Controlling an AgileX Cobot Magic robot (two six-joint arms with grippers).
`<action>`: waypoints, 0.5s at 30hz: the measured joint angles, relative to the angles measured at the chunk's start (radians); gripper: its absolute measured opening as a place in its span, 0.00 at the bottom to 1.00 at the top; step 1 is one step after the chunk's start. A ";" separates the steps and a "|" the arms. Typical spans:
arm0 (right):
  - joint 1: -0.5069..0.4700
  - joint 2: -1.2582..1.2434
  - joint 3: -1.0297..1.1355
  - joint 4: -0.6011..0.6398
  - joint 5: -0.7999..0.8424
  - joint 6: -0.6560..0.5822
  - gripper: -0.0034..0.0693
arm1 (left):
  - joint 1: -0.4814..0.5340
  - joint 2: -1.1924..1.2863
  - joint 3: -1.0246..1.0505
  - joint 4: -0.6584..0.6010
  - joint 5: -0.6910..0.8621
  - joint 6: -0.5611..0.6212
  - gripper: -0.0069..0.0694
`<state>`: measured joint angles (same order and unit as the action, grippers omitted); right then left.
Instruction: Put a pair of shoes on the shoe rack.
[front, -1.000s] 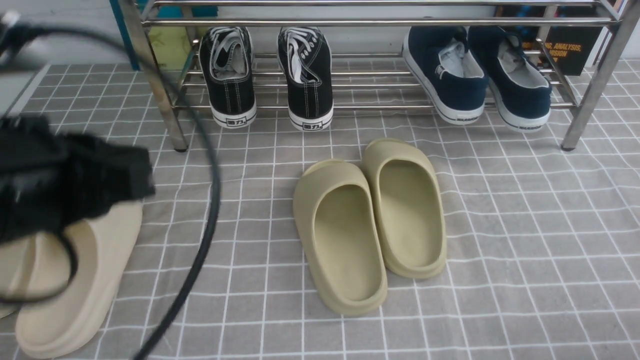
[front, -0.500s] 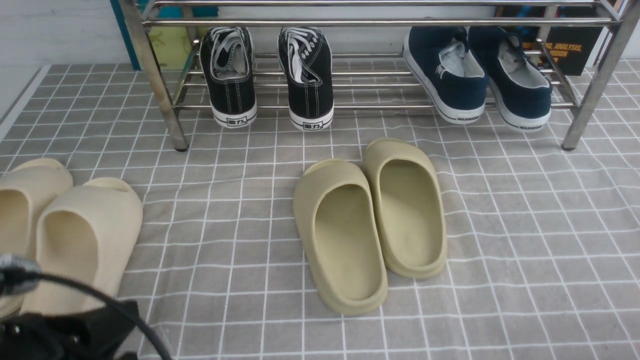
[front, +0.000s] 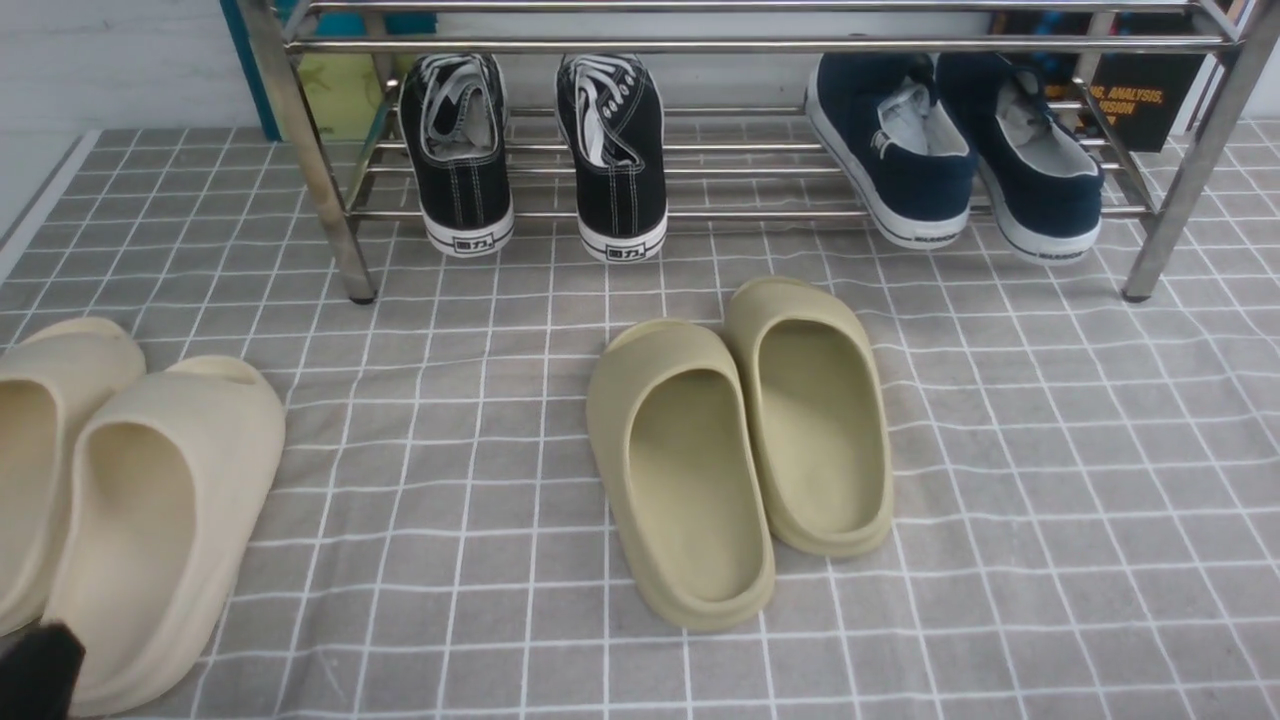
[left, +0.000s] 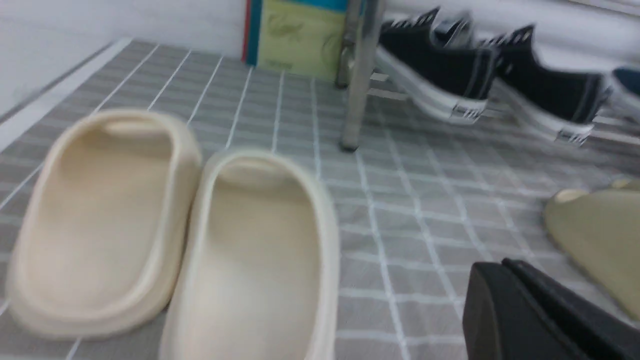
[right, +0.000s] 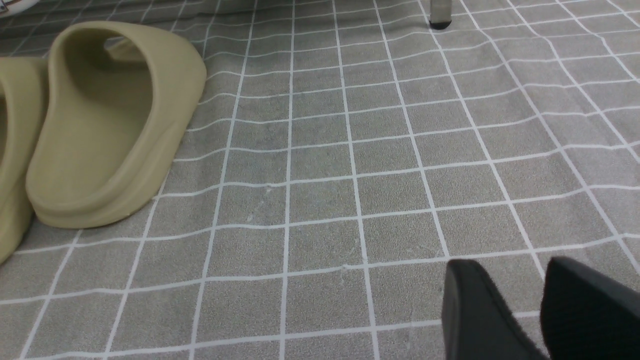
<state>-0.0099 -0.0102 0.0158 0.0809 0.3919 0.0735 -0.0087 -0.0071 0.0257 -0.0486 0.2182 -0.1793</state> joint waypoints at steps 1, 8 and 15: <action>0.000 0.000 0.000 0.000 0.000 0.000 0.38 | 0.016 -0.004 0.001 0.004 0.083 0.000 0.07; 0.000 0.000 0.000 0.000 0.000 0.000 0.38 | 0.012 -0.004 0.002 0.008 0.203 0.091 0.07; 0.000 0.000 0.000 0.000 0.000 0.000 0.38 | -0.024 -0.004 0.002 0.008 0.203 0.054 0.07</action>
<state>-0.0099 -0.0102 0.0158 0.0809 0.3919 0.0735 -0.0327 -0.0108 0.0276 -0.0401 0.4217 -0.1251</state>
